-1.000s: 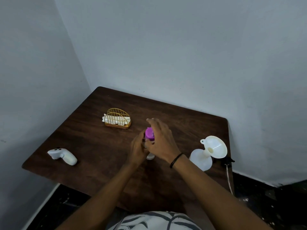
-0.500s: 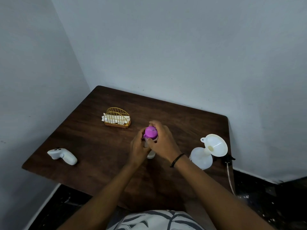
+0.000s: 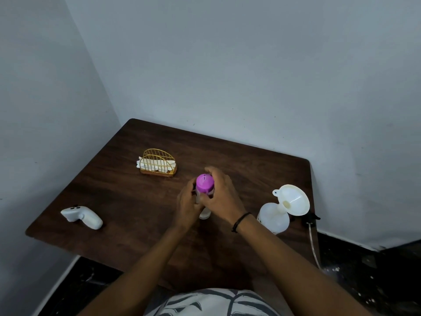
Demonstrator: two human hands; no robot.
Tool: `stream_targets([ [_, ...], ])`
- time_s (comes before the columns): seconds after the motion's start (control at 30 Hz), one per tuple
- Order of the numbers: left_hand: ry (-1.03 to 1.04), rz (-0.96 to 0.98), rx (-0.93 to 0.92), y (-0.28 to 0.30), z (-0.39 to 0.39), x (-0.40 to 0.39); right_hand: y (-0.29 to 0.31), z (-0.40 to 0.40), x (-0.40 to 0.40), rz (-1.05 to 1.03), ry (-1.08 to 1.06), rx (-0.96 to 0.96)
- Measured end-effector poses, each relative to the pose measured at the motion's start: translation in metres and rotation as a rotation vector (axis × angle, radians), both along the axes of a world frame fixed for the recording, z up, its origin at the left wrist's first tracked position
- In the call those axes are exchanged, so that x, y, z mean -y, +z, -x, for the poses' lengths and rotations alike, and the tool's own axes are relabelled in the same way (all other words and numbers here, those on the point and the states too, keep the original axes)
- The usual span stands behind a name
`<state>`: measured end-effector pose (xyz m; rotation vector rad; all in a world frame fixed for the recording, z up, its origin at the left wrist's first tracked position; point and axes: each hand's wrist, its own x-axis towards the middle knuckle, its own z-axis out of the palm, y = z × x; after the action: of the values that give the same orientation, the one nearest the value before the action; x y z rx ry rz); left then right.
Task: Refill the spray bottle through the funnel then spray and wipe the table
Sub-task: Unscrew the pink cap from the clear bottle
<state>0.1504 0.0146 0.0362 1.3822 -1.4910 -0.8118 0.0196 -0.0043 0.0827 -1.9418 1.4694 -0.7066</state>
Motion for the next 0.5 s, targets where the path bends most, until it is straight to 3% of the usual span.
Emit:
stream_targets([
  [0.1,0.006,-0.012,-0.011,-0.0027,-0.0014,-0.0014,-0.0020,0.0004,-0.0001,-0.109,0.088,0.004],
  [0.27,0.015,-0.010,0.041,-0.0013,-0.0003,-0.0008,0.0012,-0.0043,-0.0060,0.112,-0.084,0.068],
  [0.4,-0.002,-0.043,0.039,-0.0020,-0.0023,-0.0026,0.0013,-0.0053,-0.0045,0.009,0.029,0.019],
  [0.5,0.010,-0.003,0.036,0.0006,-0.0010,-0.0043,0.0006,-0.0078,-0.0062,0.118,-0.090,-0.003],
])
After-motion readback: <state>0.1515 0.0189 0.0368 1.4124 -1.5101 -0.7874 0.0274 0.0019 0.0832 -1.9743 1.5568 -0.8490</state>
